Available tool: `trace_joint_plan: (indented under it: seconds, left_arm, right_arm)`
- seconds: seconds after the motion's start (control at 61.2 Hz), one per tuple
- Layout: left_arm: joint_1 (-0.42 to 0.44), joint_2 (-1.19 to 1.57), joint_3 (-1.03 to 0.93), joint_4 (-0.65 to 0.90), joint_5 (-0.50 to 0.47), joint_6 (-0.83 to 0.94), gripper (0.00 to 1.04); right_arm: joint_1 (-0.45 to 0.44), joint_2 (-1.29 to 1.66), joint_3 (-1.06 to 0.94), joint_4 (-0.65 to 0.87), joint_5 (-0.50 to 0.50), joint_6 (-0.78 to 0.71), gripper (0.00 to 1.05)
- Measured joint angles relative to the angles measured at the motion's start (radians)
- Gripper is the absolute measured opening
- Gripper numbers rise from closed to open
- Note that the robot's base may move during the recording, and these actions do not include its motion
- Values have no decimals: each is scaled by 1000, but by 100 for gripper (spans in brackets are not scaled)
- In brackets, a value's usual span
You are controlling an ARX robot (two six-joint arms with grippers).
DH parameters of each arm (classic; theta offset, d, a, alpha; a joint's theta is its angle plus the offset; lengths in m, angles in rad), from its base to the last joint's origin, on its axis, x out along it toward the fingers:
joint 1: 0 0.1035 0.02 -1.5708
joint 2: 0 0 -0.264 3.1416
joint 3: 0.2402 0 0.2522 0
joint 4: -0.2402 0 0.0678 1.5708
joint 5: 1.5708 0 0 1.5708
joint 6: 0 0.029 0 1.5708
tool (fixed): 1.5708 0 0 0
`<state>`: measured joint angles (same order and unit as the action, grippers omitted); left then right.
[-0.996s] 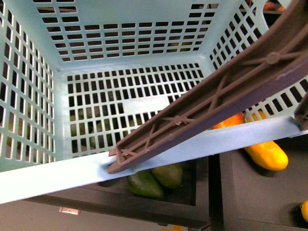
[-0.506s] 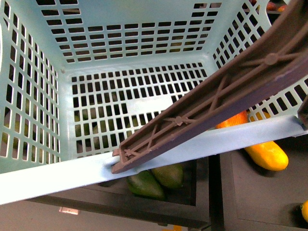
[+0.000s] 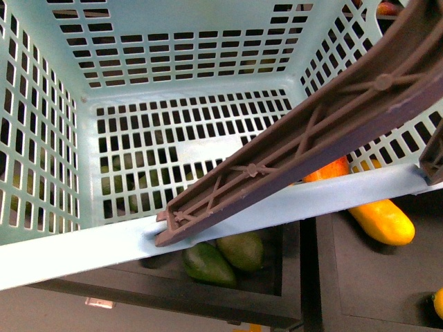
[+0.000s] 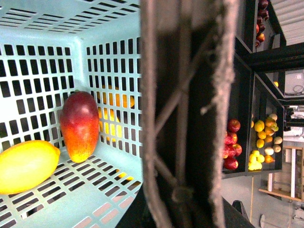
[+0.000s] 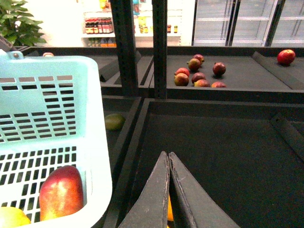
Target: Pick lemon and mango into basket
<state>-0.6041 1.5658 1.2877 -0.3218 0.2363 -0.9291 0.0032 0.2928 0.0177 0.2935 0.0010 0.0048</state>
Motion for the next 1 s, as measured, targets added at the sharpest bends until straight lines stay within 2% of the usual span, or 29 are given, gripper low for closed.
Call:
trace_joint_plan:
  seconds: [0.441, 0.539, 0.833, 0.996]
  left_arm:
    - [0, 0, 0, 0, -1, 0, 5]
    - [0, 0, 0, 0, 0, 0, 5]
    - [0, 0, 0, 0, 1, -2, 5]
    - [0, 0, 0, 0, -1, 0, 5]
  right_arm:
    - [0, -114, 0, -115, 0, 0, 2]
    - [0, -254, 0, -280, 0, 0, 2]
    - [0, -286, 0, -292, 0, -1, 2]
    - [0, -286, 0, -292, 0, -2, 28]
